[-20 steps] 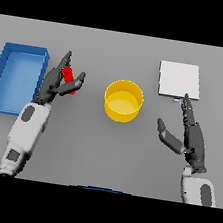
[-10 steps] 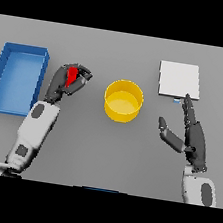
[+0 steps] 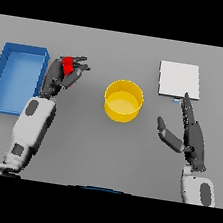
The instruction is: Pick up the red beaker and tilt it to pour out 1 green nut into yellow bowl. Pick up the yellow bowl and place it on the metallic measuring scale.
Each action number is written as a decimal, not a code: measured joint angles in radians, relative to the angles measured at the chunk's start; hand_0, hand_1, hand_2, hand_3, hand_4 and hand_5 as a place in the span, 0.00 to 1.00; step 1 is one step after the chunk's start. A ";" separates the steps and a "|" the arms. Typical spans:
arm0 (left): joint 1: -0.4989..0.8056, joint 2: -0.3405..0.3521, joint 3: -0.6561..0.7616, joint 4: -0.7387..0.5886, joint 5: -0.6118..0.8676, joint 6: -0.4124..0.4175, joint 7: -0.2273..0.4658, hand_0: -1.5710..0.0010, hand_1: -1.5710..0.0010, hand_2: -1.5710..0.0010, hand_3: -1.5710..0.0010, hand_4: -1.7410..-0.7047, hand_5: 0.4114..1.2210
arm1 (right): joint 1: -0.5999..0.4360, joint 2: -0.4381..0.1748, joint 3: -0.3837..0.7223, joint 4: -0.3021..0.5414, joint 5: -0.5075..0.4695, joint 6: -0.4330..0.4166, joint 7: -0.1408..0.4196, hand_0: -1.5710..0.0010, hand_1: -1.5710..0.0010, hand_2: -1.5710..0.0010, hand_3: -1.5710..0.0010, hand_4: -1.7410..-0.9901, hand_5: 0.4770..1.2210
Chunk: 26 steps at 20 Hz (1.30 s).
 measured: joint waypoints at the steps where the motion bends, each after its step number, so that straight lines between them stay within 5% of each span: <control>1: 0.001 0.010 -0.007 -0.022 0.004 -0.009 0.014 0.02 0.02 0.02 0.02 0.03 0.89 | 0.020 0.001 0.007 -0.009 0.006 0.001 -0.021 1.00 1.00 1.00 1.00 0.68 0.23; 10: -0.048 0.063 -0.107 -0.085 -0.051 -0.018 0.117 0.01 0.01 0.01 0.01 0.01 0.90 | 0.005 -0.001 0.010 0.023 0.046 -0.023 -0.057 1.00 1.00 1.00 1.00 0.70 0.25; 13: -0.070 0.103 -0.181 -0.091 -0.136 -0.012 0.146 0.00 0.00 0.00 0.00 0.01 0.88 | 0.027 -0.015 0.008 0.002 0.047 -0.018 -0.071 1.00 1.00 1.00 1.00 0.72 0.24; 19: -0.171 0.188 -0.374 -0.110 -0.339 -0.066 0.283 0.00 0.00 0.00 0.00 0.00 0.89 | 0.017 -0.022 0.011 -0.011 0.043 -0.004 -0.002 1.00 1.00 1.00 1.00 0.75 0.26; 26: -0.290 0.243 -0.610 -0.096 -0.588 -0.162 0.365 0.00 0.00 0.00 0.00 0.00 0.97 | 0.023 -0.005 0.012 -0.008 0.031 -0.002 -0.018 1.00 1.00 1.00 1.00 0.74 0.27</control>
